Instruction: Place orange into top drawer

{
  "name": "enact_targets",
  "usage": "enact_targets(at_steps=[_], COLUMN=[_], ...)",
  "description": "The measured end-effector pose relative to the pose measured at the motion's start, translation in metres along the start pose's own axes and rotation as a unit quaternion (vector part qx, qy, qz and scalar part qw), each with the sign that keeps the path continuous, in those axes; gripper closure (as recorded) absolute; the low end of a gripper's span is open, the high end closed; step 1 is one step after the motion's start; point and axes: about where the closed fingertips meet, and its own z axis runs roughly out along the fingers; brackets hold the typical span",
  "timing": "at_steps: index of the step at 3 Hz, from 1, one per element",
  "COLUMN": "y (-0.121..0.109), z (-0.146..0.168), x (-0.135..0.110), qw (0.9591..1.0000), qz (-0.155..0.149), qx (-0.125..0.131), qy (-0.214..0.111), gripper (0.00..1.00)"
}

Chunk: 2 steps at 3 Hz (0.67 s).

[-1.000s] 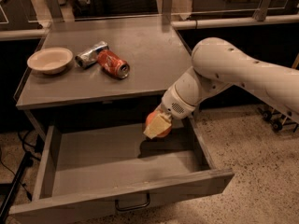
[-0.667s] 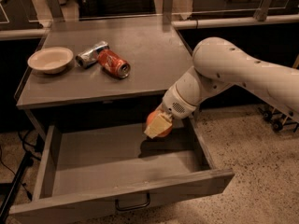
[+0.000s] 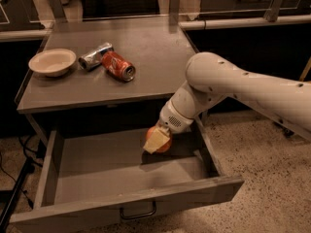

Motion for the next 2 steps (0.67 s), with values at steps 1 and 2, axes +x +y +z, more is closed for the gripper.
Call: enact_targets(at_steps=[1, 2], y=[-0.0106, -0.0106], z=[0.0323, 0.0325], x=[0.0144, 0.0146], qw=[0.9989, 0.9989], qz=[0.032, 0.032], qx=[0.004, 0.004], qy=[0.035, 0.035], gripper=[1.0, 1.0])
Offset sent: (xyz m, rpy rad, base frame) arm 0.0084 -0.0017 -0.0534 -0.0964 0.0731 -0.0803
